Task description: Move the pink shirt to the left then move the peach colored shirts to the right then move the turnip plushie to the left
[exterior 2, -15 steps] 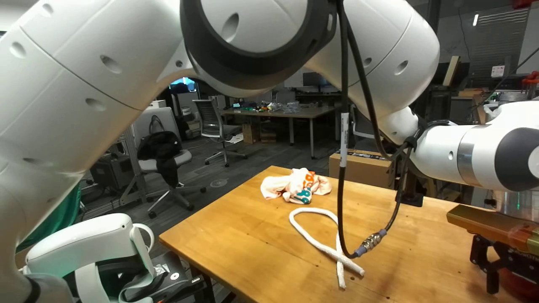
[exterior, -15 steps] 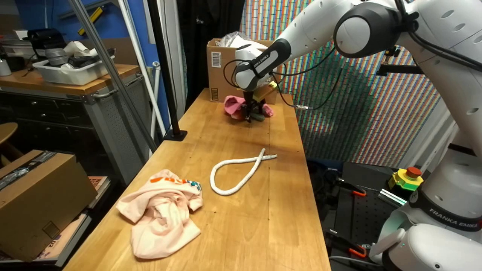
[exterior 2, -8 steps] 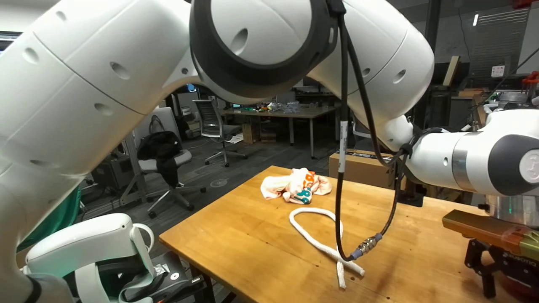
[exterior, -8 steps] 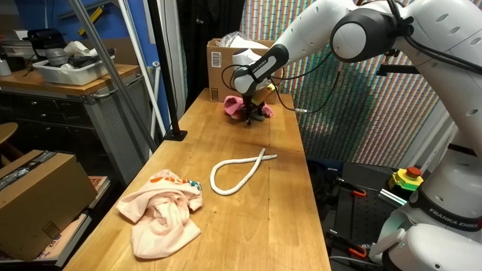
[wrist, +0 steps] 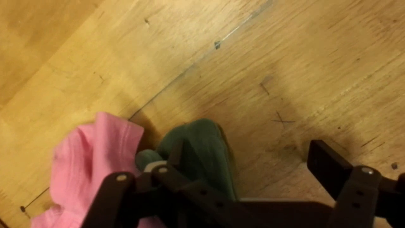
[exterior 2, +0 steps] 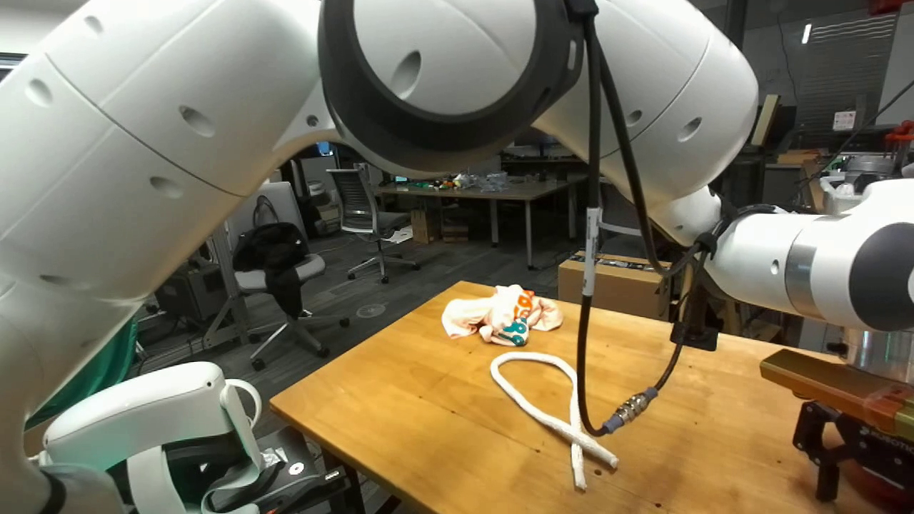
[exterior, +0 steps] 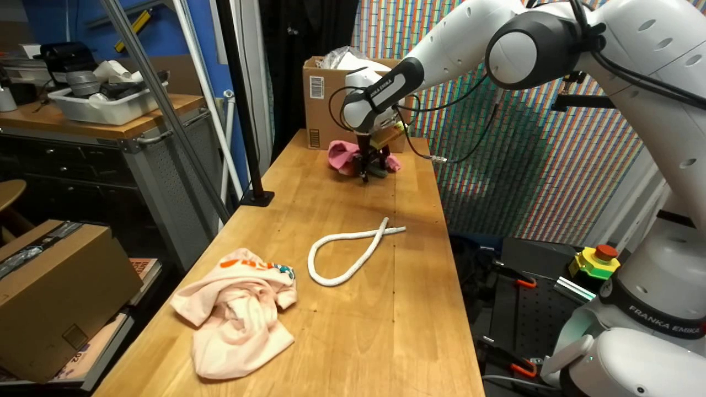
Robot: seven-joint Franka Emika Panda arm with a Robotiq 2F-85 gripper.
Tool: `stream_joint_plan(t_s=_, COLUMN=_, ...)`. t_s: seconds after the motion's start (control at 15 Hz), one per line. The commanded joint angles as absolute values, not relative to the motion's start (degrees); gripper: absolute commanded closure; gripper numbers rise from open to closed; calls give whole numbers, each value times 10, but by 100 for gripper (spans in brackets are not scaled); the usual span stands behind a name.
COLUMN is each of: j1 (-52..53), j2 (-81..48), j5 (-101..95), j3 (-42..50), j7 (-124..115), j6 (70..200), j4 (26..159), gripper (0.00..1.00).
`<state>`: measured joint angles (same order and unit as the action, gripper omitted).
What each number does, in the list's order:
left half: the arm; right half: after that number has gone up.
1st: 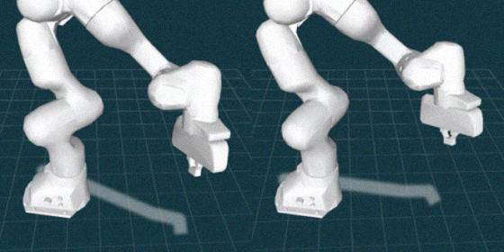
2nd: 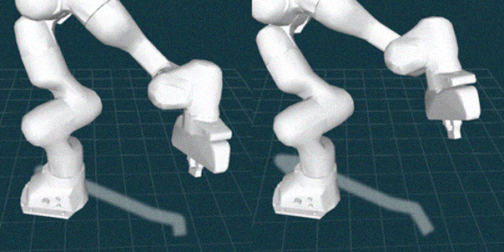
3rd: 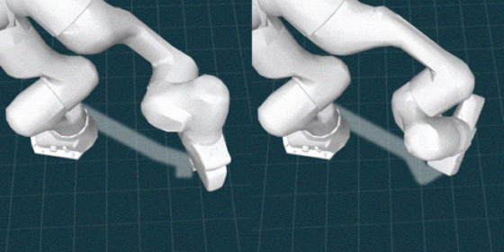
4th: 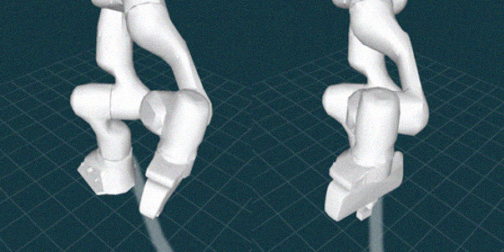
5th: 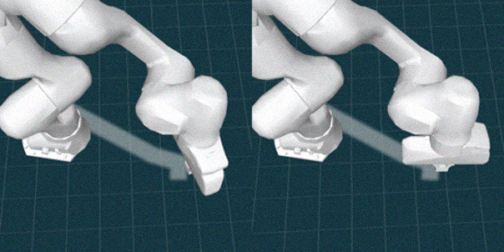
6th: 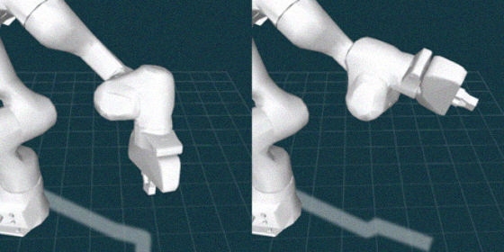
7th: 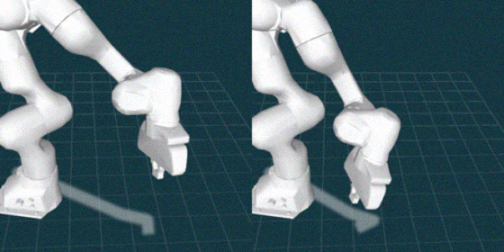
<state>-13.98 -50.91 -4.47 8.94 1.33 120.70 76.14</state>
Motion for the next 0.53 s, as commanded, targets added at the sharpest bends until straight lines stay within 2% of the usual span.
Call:
stream_joint_plan(t_s=0.0, j1=-179, j2=-518, j5=7, j3=62, j7=48, j6=1168, j4=726, gripper=0)
stream_joint_plan(t_s=0.2, j1=-195, j2=-522, j5=31, j3=57, j7=55, j6=1149, j4=714, gripper=0)
stream_joint_plan(t_s=0.27, j1=-198, j2=-524, j5=36, j3=58, j7=57, j6=1143, j4=710, gripper=6)
stream_joint_plan(t_s=0.47, j1=-201, j2=-529, j5=35, j3=64, j7=51, j6=1136, j4=701, gripper=2)
